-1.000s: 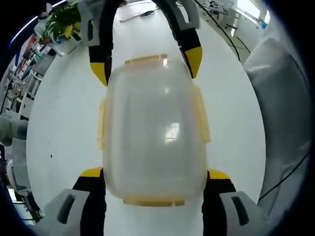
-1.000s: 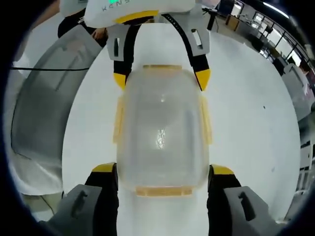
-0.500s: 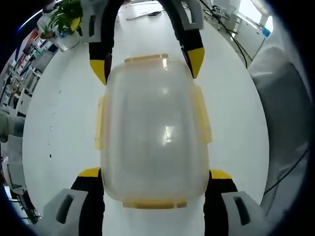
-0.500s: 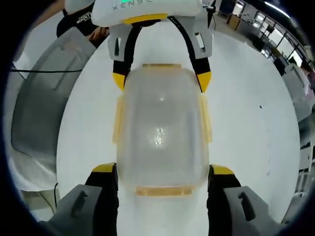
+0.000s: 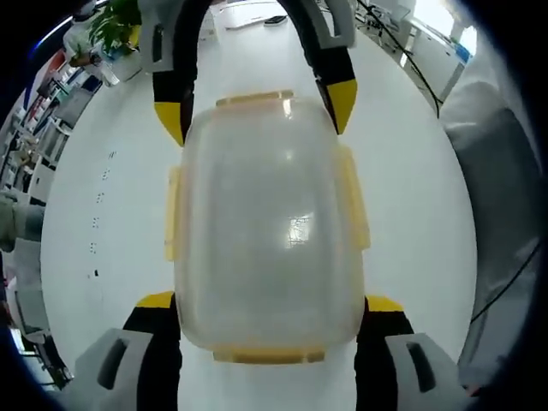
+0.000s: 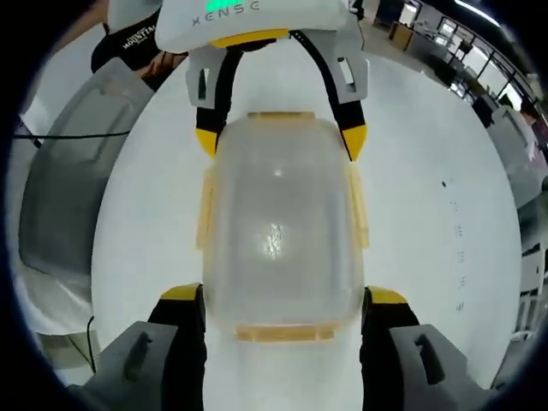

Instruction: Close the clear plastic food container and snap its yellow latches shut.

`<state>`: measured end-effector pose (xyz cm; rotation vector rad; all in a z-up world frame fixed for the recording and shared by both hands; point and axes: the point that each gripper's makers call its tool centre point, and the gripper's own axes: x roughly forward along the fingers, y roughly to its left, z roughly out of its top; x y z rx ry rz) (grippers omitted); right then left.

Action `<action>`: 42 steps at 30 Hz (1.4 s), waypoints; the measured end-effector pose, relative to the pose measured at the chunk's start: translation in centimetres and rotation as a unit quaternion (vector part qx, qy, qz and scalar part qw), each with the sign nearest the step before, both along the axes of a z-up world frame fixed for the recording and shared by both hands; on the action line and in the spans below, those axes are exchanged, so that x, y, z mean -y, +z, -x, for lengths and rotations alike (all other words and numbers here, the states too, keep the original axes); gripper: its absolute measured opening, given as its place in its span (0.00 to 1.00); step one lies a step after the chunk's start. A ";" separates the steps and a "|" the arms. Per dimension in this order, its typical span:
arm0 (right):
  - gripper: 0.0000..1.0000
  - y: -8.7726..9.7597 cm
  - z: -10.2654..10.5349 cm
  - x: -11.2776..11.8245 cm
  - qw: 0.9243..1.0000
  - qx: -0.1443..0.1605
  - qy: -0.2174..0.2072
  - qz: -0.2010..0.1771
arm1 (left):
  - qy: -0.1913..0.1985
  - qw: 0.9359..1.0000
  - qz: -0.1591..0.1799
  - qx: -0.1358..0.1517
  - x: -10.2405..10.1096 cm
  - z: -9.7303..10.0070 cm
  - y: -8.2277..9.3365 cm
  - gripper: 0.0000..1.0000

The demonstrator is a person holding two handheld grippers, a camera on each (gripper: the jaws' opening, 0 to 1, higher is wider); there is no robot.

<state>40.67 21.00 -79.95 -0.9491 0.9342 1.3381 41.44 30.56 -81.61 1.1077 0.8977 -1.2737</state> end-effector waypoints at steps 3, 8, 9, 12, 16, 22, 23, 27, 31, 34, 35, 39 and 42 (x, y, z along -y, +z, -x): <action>0.70 0.0 0.1 0.0 1.000 0.000 -0.001 0.000 | -0.001 1.000 -0.002 0.001 0.0 -0.1 0.0 0.81; 0.71 0.1 0.3 0.0 1.000 0.004 0.000 0.002 | 0.000 1.000 -0.006 0.008 0.0 0.1 -0.1 0.82; 0.71 0.1 0.3 0.0 1.000 0.004 -0.001 0.003 | -0.001 1.000 -0.005 0.012 0.0 0.1 -0.2 0.83; 0.72 0.2 0.5 0.1 1.000 0.002 -0.006 -0.002 | -0.008 1.000 -0.005 0.029 0.0 0.0 -0.3 0.83; 0.72 0.4 0.5 0.1 1.000 0.007 -0.007 -0.010 | -0.002 0.999 -0.005 0.033 -0.1 -0.1 -0.1 0.83; 0.89 1.4 0.4 0.9 0.999 0.005 -0.039 -0.023 | 0.021 0.999 0.006 0.044 -0.6 -0.2 0.7 0.79; 0.88 1.7 0.5 1.0 0.999 0.004 -0.041 -0.024 | 0.038 0.998 0.013 0.042 -0.7 -0.1 1.0 0.78; 0.87 2.4 0.6 1.5 0.998 0.014 -0.049 -0.025 | 0.055 0.998 0.017 0.030 -1.3 0.7 1.7 0.78; 0.84 2.7 1.2 2.3 0.998 0.022 -0.057 -0.010 | 0.079 0.996 0.049 0.007 -1.2 2.2 2.3 0.87; 0.84 2.8 1.6 2.4 0.998 0.025 -0.060 -0.010 | 0.088 0.993 0.077 0.018 -1.2 2.6 3.2 0.91; 0.84 2.9 1.8 2.4 0.998 0.024 -0.062 -0.010 | 0.088 0.993 0.079 0.024 -1.4 2.7 3.3 0.90; 0.84 3.3 2.9 2.5 0.997 0.024 -0.066 -0.012 | 0.100 0.990 0.091 0.036 -2.1 3.4 3.9 0.92; 0.84 3.5 3.2 2.4 0.997 0.025 -0.070 -0.016 | 0.116 0.985 0.118 0.045 -2.0 4.0 4.9 0.93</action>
